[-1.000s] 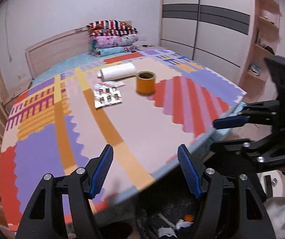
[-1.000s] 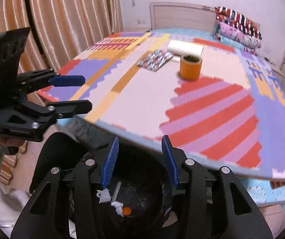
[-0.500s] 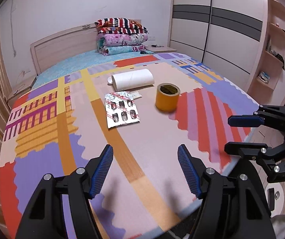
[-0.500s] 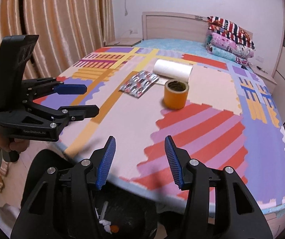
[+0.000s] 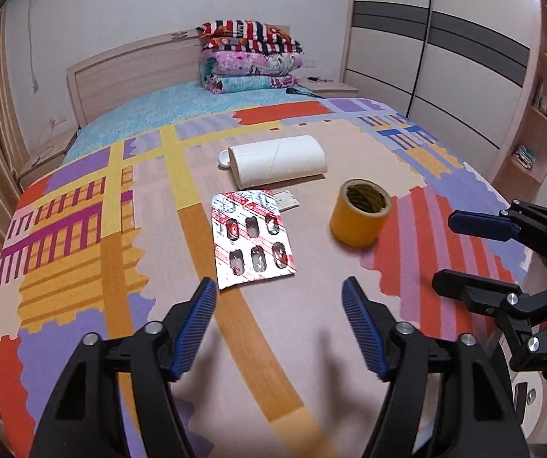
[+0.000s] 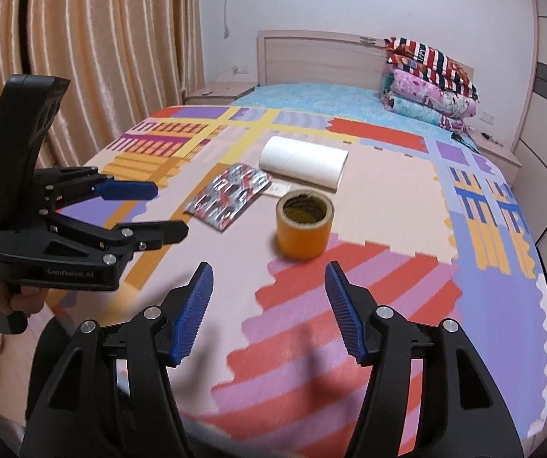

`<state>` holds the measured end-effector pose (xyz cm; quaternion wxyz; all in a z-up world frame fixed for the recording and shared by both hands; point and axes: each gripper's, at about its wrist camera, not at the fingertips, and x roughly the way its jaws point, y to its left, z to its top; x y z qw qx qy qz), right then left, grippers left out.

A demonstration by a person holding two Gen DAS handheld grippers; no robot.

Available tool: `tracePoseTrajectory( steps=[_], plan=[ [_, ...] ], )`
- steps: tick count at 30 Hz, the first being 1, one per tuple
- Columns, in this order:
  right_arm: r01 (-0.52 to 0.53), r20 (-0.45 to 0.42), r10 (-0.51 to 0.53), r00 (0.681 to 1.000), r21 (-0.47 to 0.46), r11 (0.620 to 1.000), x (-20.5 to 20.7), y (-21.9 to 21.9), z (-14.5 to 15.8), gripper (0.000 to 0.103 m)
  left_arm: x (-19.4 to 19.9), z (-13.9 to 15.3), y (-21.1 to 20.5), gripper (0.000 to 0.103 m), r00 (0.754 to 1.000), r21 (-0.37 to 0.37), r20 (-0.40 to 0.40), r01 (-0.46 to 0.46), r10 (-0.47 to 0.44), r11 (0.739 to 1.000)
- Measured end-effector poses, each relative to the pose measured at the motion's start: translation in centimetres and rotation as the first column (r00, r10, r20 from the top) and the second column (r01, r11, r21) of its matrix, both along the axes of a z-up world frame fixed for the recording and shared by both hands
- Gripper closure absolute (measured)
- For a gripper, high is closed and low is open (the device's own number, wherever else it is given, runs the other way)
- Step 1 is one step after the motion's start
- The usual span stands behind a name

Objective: Collect trash
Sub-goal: 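Grasp the red pill blister pack with the left tool while the right tool grasps the orange tape roll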

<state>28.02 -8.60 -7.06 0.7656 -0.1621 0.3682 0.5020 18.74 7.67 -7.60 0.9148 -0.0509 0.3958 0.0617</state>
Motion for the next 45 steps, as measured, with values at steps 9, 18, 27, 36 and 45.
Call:
tracePoseTrajectory(
  steps=[9, 18, 27, 36, 45],
  plan=[
    [0.006, 0.054, -0.002, 0.999, -0.066, 0.998, 1.8, 2.5, -2.1, 0.039, 2.7, -1.8, 2.0, 0.031, 0.998, -0.012, -0.055, -0.019, 0.018, 1.000],
    [-0.024, 0.028, 0.026, 0.999, -0.066, 0.998, 3.1, 3.8, -2.6, 0.039, 5.2, -2.7, 2.7, 0.031, 0.997, -0.021, -0.074, -0.008, 0.006, 1.000],
    [-0.005, -0.001, 0.005, 1.000, -0.083, 0.997, 4.6, 5.2, -3.2, 0.038, 6.4, -3.4, 3.2, 0.031, 0.996, 0.014, -0.090, -0.025, 0.026, 1.000],
    [0.010, -0.022, -0.011, 1.000, -0.059, 0.998, 5.3, 5.2, -3.6, 0.052, 6.9, -3.4, 2.9, 0.046, 0.996, 0.052, -0.092, -0.013, 0.018, 0.999],
    [-0.004, -0.012, 0.003, 1.000, -0.045, 0.999, 4.4, 4.6, -2.9, 0.056, 5.0, -2.1, 2.5, 0.046, 0.999, 0.058, -0.043, -0.007, 0.009, 0.998]
  ],
)
